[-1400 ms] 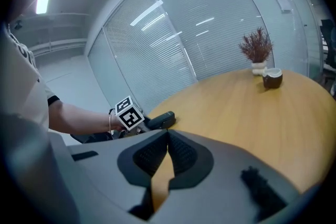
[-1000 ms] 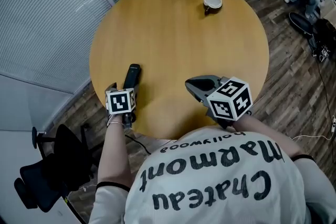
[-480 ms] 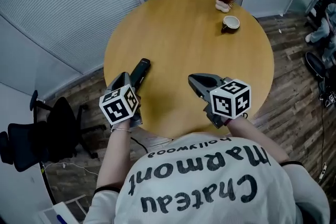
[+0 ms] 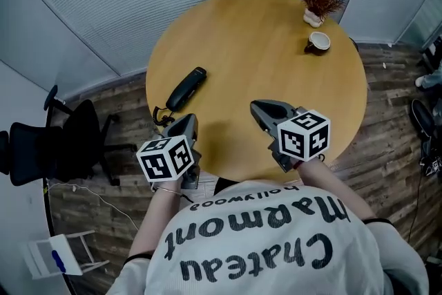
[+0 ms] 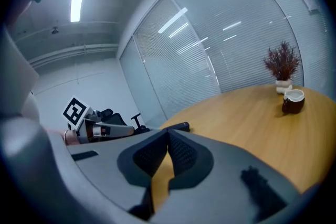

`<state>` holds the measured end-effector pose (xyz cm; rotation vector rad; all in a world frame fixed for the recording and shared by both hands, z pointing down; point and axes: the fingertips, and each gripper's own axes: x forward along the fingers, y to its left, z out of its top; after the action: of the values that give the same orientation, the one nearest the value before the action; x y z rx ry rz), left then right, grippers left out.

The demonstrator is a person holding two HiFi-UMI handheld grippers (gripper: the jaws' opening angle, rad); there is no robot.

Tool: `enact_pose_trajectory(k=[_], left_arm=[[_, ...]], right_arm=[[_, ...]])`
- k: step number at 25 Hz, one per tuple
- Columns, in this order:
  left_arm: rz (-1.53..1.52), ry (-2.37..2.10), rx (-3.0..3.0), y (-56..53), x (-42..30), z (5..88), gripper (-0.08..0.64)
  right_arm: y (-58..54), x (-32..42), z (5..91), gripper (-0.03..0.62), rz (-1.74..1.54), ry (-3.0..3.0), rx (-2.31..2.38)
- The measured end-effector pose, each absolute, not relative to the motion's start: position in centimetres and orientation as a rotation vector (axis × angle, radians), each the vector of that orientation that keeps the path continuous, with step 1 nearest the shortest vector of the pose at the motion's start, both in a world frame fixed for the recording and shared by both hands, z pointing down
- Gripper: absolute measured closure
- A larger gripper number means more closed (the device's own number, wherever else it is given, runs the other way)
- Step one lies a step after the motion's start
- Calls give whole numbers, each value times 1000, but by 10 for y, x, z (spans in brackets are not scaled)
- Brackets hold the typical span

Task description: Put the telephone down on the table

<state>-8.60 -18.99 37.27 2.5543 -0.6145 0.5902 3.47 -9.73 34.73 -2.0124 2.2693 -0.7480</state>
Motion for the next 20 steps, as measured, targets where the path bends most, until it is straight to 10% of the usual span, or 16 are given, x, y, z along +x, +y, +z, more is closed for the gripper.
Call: enact_pose_trajectory(k=[20], left_arm=[[691,-682,2437,-161,-94,418,552]], right_arm=[[-65,51,398,578,-928,2290,-2014]])
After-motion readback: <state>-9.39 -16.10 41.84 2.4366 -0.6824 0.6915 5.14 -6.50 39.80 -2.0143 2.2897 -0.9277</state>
